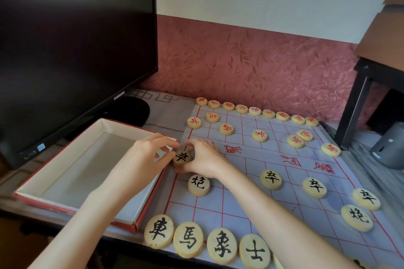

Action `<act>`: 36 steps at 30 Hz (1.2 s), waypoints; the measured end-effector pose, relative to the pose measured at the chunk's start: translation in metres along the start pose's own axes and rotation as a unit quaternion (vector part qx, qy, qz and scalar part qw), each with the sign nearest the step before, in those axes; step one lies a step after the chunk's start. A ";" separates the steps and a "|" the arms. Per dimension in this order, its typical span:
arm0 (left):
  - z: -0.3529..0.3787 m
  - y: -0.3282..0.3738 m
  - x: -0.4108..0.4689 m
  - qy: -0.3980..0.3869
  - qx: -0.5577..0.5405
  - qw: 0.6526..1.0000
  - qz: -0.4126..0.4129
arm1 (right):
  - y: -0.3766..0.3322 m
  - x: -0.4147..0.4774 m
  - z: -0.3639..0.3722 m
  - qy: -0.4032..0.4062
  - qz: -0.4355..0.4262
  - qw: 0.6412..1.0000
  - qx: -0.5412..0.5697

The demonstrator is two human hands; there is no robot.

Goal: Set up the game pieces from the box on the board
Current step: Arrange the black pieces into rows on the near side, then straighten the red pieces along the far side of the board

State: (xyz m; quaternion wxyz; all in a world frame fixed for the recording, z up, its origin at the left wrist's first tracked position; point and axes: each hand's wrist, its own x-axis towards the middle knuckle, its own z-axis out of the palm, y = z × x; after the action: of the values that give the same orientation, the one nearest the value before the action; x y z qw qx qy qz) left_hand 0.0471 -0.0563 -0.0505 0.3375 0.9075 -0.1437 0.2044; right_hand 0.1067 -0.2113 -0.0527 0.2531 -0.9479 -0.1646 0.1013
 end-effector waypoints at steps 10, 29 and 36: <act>-0.002 -0.001 0.001 0.005 0.006 1.000 0.001 | -0.004 -0.003 0.000 0.011 -0.021 0.999 -0.024; 0.014 -0.011 0.094 -0.138 0.064 0.988 -0.037 | 0.076 0.017 -0.066 0.103 0.041 0.993 0.044; 0.050 -0.027 0.150 -0.217 0.140 0.964 -0.061 | 0.095 0.050 -0.084 0.089 0.030 0.995 0.021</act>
State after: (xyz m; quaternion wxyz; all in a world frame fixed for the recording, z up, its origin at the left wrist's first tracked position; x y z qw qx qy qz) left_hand 0.2032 -0.0881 -0.0297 0.1797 0.9754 -0.1277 -0.0006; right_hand 0.2011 -0.3078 -0.0355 0.2829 -0.9522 -0.1114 0.0278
